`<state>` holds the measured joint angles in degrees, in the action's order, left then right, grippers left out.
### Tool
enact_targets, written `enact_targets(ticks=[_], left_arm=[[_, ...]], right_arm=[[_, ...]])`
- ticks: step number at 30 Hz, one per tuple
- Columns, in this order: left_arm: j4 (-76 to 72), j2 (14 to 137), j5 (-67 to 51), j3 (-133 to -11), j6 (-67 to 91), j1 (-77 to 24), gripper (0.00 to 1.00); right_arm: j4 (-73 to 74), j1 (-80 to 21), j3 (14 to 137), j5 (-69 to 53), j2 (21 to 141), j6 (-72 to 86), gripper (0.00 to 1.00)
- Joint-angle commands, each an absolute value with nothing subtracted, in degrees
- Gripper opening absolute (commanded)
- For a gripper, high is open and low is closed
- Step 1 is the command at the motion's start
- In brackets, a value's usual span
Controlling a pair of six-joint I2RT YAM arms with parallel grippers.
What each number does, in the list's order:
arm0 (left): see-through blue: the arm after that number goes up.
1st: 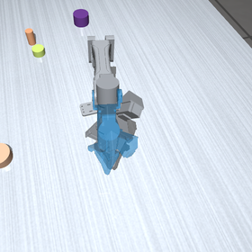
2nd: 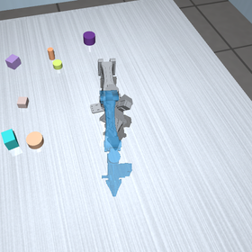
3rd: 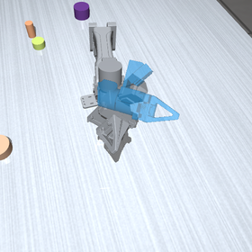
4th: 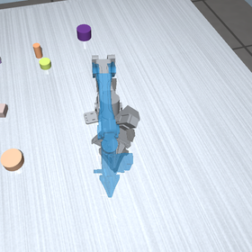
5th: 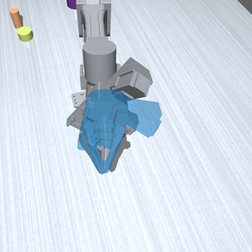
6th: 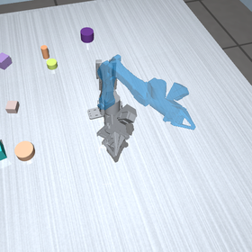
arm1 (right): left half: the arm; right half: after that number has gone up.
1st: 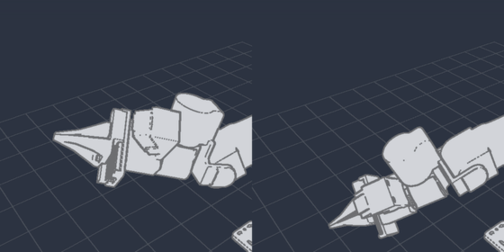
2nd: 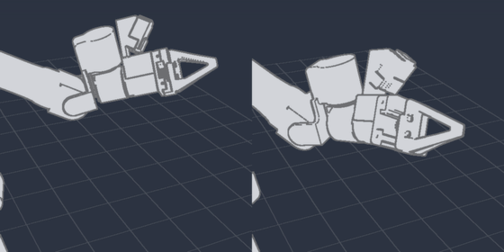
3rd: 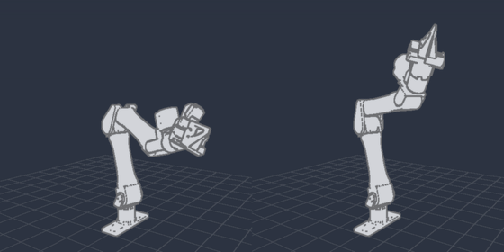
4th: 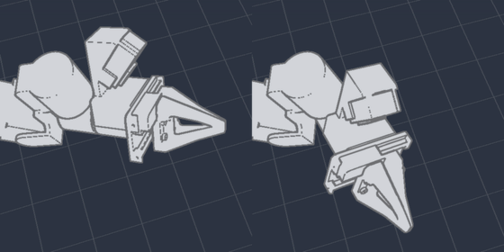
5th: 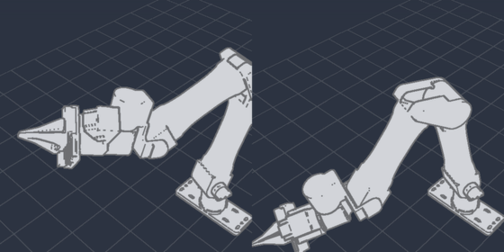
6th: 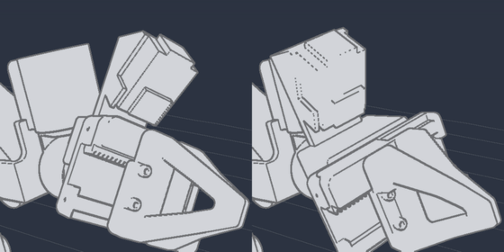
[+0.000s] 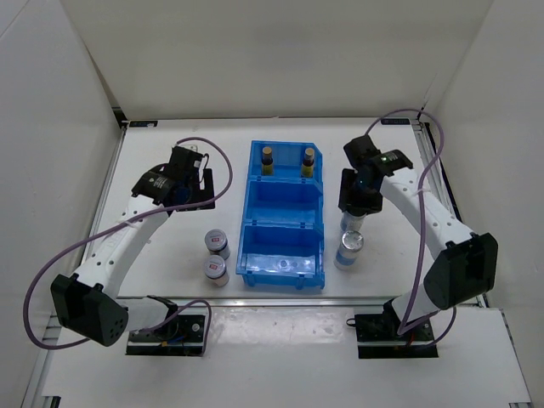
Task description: Organize the condiment bottles
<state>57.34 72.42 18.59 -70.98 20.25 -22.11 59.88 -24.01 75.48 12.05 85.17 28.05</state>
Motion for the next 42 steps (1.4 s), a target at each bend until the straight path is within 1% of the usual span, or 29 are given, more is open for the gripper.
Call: enact_targets(ticks=[1, 6, 8, 10, 13, 18, 22, 26, 32, 42], left_arm=[[55.0, 70.8, 17.3, -70.8, 20.7, -21.9, 1.0], [54.5, 70.8, 17.3, -71.3, 20.1, -21.4, 1.0], [54.5, 71.4, 17.3, -71.3, 20.1, -21.4, 1.0], [54.5, 71.4, 17.3, -71.3, 20.1, -21.4, 1.0], [54.5, 71.4, 17.8, -71.3, 20.1, -21.4, 1.0], [54.5, 71.9, 18.4, -71.3, 20.1, -21.4, 1.0], [54.5, 72.4, 18.4, -71.3, 20.1, -21.4, 1.0], [54.5, 73.5, 18.4, -71.8, 19.6, -21.4, 1.0], [54.5, 74.0, 18.4, -71.8, 19.6, -21.4, 1.0], [54.5, 74.5, 18.4, -71.8, 19.6, -21.4, 1.0]], right_arm=[[61.5, -23.8, 84.1, 17.6, 84.1, 27.4, 0.29], [60.3, -25.0, 90.7, 16.8, 83.1, 26.8, 0.22], [57.8, -26.6, 91.9, 12.6, 83.1, 25.5, 0.19], [55.5, -27.4, 93.8, 10.4, 85.0, 25.0, 0.14], [54.9, -29.4, 97.7, 8.3, 90.1, 25.0, 0.1], [55.5, -34.3, 107.6, 8.6, 101.2, 23.2, 0.1], [57.4, -35.4, 111.5, 8.6, 107.8, 22.7, 0.1], [58.0, -35.4, 112.8, 8.0, 113.1, 22.7, 0.1], [58.5, -35.4, 112.3, 5.9, 114.4, 22.1, 0.09], [58.5, -35.4, 111.3, 5.4, 111.0, 22.1, 0.09]])
